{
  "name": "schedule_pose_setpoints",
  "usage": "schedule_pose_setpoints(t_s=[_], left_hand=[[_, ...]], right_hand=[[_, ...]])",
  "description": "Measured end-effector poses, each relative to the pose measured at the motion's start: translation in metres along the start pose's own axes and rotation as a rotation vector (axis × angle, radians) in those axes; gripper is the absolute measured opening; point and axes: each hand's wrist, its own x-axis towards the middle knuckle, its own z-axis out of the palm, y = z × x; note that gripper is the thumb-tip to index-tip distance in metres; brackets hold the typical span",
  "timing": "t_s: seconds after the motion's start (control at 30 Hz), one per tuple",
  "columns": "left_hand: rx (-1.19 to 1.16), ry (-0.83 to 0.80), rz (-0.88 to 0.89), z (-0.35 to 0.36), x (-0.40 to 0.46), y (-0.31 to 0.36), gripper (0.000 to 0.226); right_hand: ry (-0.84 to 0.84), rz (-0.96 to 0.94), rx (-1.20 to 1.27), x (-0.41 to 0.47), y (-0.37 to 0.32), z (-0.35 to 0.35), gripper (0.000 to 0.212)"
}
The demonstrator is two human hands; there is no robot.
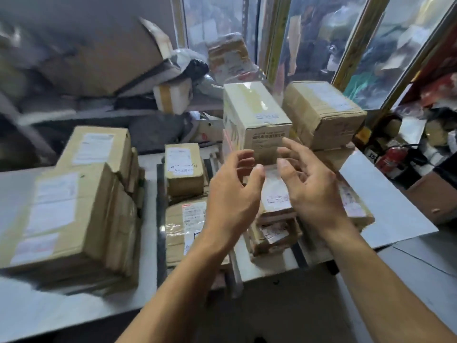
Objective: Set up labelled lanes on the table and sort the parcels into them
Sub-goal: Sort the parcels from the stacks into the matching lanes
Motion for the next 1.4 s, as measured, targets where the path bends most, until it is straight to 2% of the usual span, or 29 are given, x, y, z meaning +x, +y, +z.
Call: schedule_pose_setpoints(t_s=[0.1,0.23,0.43,0.6,0.8,0.97,1.27,1.4], left_hand=[[0.007,0.075,0.014,-0.085,-0.012,-0.009,0.017],[0.089,0.188,-0.02,-0.193,-0.029,-0.026,0.023],[0.231,0.423,-0.111,-0.323,-0.049,-0.054,0.021],[0.326,0.582,-0.214,-0.392,-0.054,-0.076,0.024],[0.381,0.698,-0.298,-0.453,-0.047,-0.097,0.026],[0.379,0.792,-0.349,-0.509,-0.055,-0.118,0.022],[0.323,0.846,-0.417,-0.641,-0.081,-0.185,0.022],[0.273,0.829,-0.496,-0.715,-0.108,-0.23,0.023]], right_hand=[[-0.076,-0.061,0.054,-0.011,-0.049,0.069,0.046],[-0.175,-0.103,0.139,-0.024,-0.11,0.16,0.045],[-0.397,-0.185,0.214,-0.034,-0.177,0.273,0.045],[-0.56,-0.261,0.172,-0.025,-0.209,0.349,0.046],[-0.787,-0.371,0.075,0.008,-0.246,0.424,0.049],[-0.911,-0.45,0.038,0.017,-0.287,0.494,0.048],[-1.118,-0.448,-0.105,-0.022,-0.325,0.629,0.049],[-1.161,-0.349,-0.162,-0.06,-0.336,0.699,0.047]])
